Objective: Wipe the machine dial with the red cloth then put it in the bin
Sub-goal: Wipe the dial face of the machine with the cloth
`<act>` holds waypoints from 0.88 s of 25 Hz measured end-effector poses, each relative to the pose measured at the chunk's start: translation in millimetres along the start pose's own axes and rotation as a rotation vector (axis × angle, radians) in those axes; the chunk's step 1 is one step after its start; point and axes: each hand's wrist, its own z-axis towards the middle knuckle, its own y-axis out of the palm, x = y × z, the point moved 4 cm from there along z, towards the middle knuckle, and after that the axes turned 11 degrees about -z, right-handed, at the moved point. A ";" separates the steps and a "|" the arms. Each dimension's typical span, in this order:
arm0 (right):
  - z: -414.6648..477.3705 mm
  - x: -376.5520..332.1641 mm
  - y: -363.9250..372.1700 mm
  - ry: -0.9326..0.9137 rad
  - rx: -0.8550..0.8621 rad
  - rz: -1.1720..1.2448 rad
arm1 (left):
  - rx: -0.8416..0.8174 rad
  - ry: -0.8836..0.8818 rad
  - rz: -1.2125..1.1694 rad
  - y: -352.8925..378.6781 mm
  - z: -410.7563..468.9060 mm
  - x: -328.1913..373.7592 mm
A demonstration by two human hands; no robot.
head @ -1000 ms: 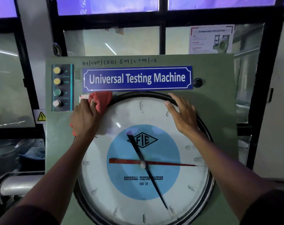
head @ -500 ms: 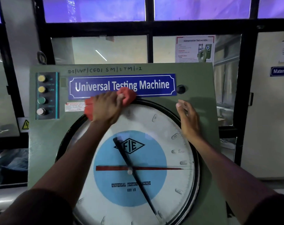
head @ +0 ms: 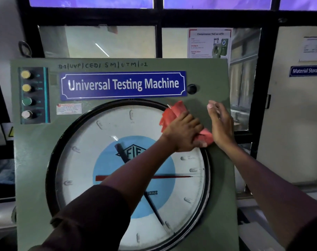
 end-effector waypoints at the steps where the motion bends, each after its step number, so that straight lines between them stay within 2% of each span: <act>1: -0.5 3.7 -5.7 0.002 0.007 -0.006 | -0.013 0.037 0.010 5.3 1.3 9.1; 4: -2.5 8.4 -13.5 0.006 0.003 -0.020 | -0.049 0.092 0.010 11.5 3.4 21.1; 7: -5.1 5.5 -11.9 0.008 0.001 -0.011 | -0.029 0.003 -0.024 3.0 0.0 6.0; 11: -9.1 -3.9 3.1 0.007 -0.053 -0.021 | 0.121 -0.289 -0.168 -26.0 -27.0 -55.4; 16: -16.8 -31.9 40.6 -0.008 -0.132 0.004 | 0.385 -0.765 -0.252 -51.6 -120.8 -138.2; 19: -20.7 -48.5 67.4 -0.007 -0.195 0.011 | 0.477 -1.010 -0.300 -46.2 -188.1 -161.3; 22: -21.2 -60.4 87.8 0.006 -0.223 -0.002 | 0.552 -1.169 -0.387 -33.9 -241.1 -167.4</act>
